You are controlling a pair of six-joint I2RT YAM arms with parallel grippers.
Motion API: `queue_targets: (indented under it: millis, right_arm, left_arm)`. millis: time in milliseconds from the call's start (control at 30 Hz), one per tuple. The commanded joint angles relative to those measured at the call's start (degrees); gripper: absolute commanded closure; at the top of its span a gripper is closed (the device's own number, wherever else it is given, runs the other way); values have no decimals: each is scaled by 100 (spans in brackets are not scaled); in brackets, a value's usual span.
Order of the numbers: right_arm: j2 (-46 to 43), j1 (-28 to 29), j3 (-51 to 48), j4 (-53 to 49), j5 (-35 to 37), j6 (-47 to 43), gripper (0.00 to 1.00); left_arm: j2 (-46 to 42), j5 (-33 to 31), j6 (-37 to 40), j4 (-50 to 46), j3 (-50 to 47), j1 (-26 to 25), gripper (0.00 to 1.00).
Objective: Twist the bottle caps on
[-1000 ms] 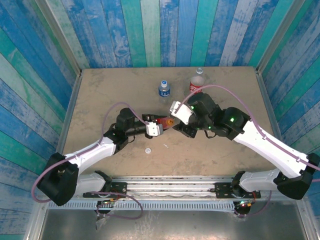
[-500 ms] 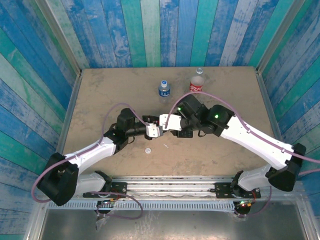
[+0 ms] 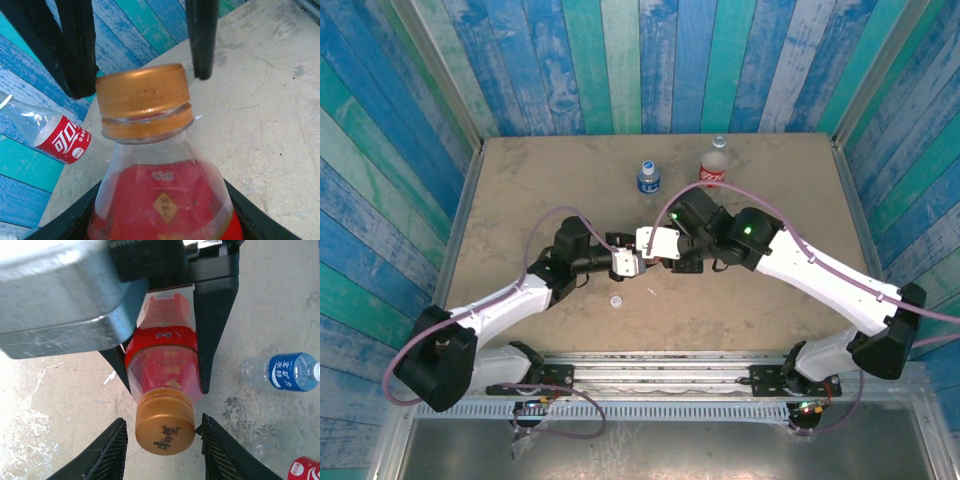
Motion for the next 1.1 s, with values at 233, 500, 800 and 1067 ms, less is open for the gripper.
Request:
queue_targets:
  millis: [233, 500, 800, 1067]
  right_arm:
    - [70, 27, 211, -236, -104, -138, 82]
    - [-410, 25, -426, 1331, -291, 3306, 99]
    - [-692, -26, -822, 1668, -490, 7627, 89]
    - [-1168, -87, -898, 871, 4, 3251, 47]
  left_arm:
    - [-248, 63, -85, 130, 113, 3, 47]
    - [-266, -273, -203, 347, 25, 1, 49]
    - [-208, -227, -247, 400, 52, 6, 49]
    - [-300, -337, -288, 534, -37, 1, 49]
